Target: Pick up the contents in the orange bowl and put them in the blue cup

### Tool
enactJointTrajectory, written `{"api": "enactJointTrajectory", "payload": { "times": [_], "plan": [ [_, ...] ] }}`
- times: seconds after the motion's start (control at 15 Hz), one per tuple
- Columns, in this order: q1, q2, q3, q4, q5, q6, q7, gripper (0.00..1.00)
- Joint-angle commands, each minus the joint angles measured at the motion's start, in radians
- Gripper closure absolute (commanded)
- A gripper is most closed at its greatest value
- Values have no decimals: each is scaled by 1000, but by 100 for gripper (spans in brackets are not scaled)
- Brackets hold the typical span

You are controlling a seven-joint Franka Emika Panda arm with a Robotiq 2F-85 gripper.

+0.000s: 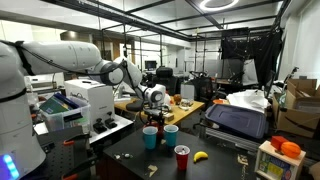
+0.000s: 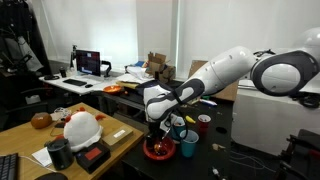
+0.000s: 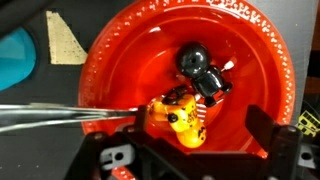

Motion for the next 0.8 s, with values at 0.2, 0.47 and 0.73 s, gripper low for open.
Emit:
{"api": "enactJointTrajectory", "payload": {
  "times": [0.2, 0.47, 0.73],
  "plan": [
    [-3, 1, 22, 1, 3, -2, -21, 0],
    [-4, 1, 21, -2, 1, 2, -25, 0],
    [-3, 2, 20, -11, -1, 7, -29, 25]
  ]
}}
